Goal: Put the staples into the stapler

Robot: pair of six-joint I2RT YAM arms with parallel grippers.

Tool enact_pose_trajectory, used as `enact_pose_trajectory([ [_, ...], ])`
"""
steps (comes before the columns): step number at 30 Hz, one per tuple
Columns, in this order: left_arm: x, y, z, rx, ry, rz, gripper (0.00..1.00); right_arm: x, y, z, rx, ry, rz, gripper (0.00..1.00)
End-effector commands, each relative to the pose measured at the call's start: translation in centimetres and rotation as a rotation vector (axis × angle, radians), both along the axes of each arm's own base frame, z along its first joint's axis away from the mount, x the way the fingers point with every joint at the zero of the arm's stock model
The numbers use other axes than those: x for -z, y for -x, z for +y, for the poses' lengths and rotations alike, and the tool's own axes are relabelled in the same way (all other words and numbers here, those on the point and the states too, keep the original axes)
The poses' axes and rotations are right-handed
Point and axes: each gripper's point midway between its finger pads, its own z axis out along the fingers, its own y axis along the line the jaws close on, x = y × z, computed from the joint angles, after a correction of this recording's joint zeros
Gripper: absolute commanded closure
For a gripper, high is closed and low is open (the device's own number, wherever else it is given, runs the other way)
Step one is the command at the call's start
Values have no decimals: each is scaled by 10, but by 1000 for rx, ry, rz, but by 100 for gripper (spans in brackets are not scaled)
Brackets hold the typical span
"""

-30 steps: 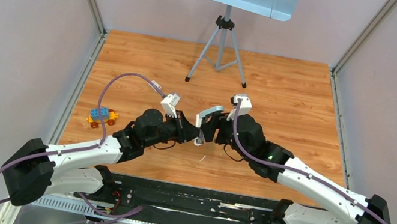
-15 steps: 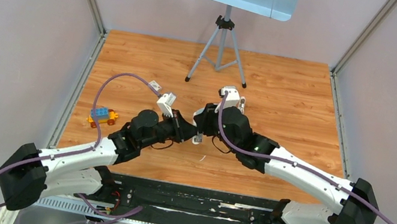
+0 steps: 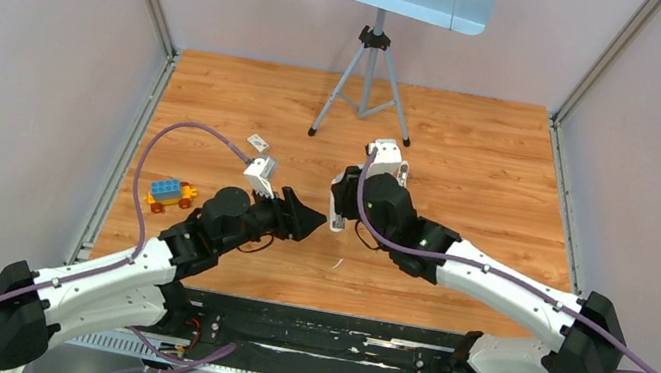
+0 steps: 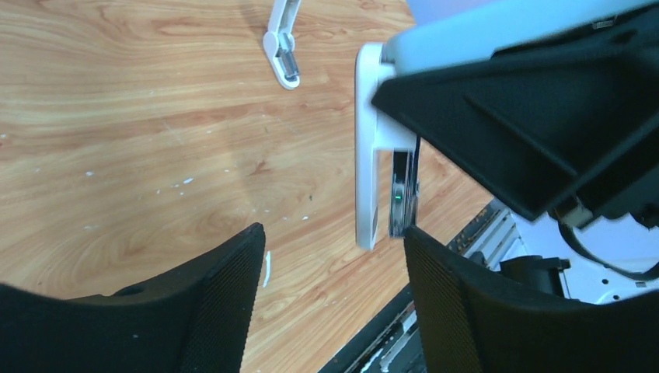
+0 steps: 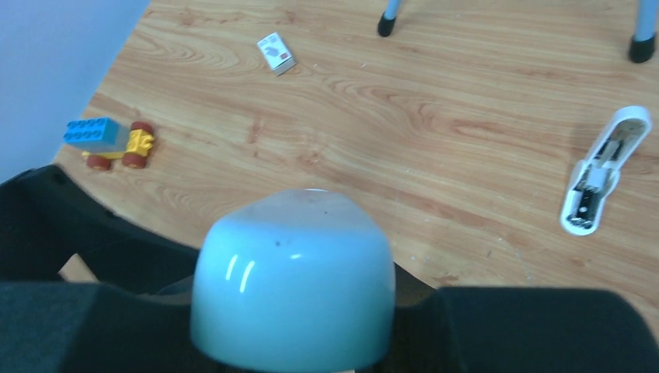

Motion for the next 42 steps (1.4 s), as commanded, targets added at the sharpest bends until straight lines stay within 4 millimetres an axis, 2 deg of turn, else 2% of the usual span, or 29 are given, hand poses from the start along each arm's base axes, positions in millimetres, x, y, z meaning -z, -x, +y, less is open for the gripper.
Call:
enact_pose_trajectory([
  [1, 12, 0, 18, -41, -102, -18, 27, -7, -31, -17, 102, 47, -44, 87],
  [4, 11, -1, 28, -62, -159, -36, 3, 8, -51, -28, 159, 95, -23, 87],
  [5, 9, -1, 32, -65, -180, -49, 0, 14, -58, -32, 177, 110, -15, 87],
  [10, 5, 0, 44, -78, -254, -79, 0, 45, -92, -44, 250, 206, 36, 87],
  [13, 9, 0, 52, -95, -289, -79, 0, 64, -108, -46, 277, 296, 62, 86],
  [19, 20, 1, 68, -135, -354, -64, 0, 100, -137, -34, 298, 425, 133, 84],
  [23, 24, 3, 76, -163, -358, -63, 0, 115, -150, -23, 302, 434, 154, 83],
  [30, 27, 4, 86, -199, -362, -76, 0, 142, -170, -13, 324, 451, 199, 83],
  [38, 32, 3, 91, -217, -383, -68, 0, 170, -185, -18, 340, 437, 272, 79],
  [42, 39, 2, 94, -238, -385, -52, 0, 172, -188, -20, 346, 436, 278, 74],
])
